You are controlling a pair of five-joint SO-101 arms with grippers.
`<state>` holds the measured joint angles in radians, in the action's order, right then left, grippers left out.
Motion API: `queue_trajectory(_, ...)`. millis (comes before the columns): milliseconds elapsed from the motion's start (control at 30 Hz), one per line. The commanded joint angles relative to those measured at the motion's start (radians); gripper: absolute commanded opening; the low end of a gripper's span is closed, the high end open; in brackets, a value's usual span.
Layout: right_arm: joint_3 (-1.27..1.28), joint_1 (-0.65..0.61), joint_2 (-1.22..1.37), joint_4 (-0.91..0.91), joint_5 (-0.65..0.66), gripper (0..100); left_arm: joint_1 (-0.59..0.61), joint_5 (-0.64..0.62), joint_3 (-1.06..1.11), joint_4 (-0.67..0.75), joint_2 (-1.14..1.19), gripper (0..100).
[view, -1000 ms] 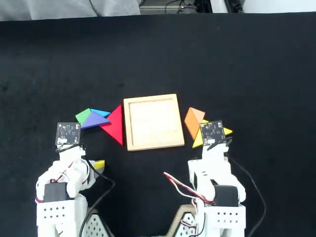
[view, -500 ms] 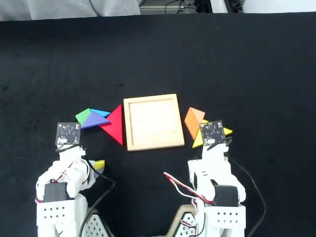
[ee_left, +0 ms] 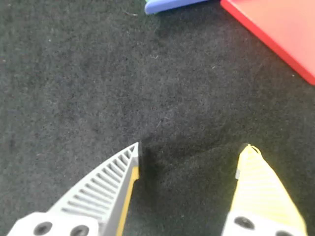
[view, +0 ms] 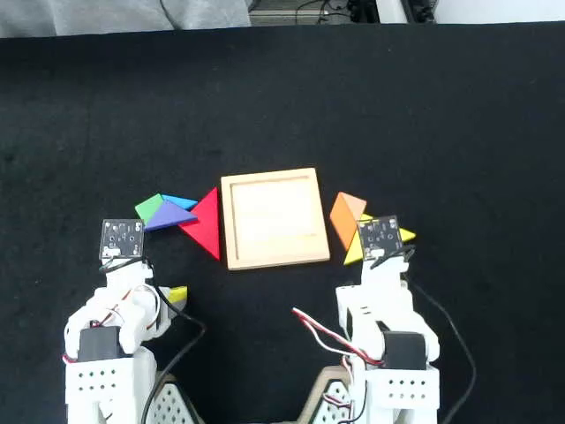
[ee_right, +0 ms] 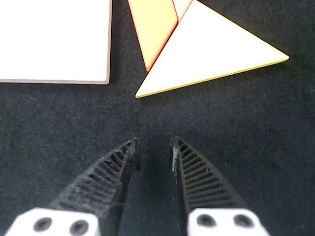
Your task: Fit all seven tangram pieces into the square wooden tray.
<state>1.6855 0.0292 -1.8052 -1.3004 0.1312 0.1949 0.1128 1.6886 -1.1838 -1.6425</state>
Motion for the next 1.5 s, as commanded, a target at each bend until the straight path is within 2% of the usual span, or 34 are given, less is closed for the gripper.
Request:
queue_trajectory(0,-0.001,0.003,-0.087,-0.005,0.003,10.7,0.004,0.006,-0.008,-0.006,-0.009,31)
queue_trajectory(567,-0.001,0.003,-0.087,-0.005,0.003,10.7,-0.005,0.002,-0.007,0.005,-0.009,31)
queue_trajectory(633,-0.001,0.003,-0.087,-0.005,0.003,10.7,-0.004,0.002,-0.002,0.055,-0.009,31)
queue_trajectory(800,-0.001,0.003,-0.087,-0.005,0.003,10.7,0.013,0.006,0.021,0.313,-0.009,31)
queue_trajectory(1100,-0.001,0.0,-0.087,-0.005,0.006,10.7,0.024,0.0,0.019,0.474,-0.009,31)
queue_trajectory(1200,-0.001,0.0,-0.087,-0.005,0.002,10.7,0.024,0.0,0.019,0.471,-0.006,31)
queue_trajectory(1367,-0.001,0.0,-0.087,-0.005,0.002,10.7,0.024,0.006,0.019,0.331,-0.009,31)
queue_trajectory(1467,-0.001,0.0,-0.087,-0.005,0.006,10.9,0.028,0.006,0.019,0.322,-0.009,31)
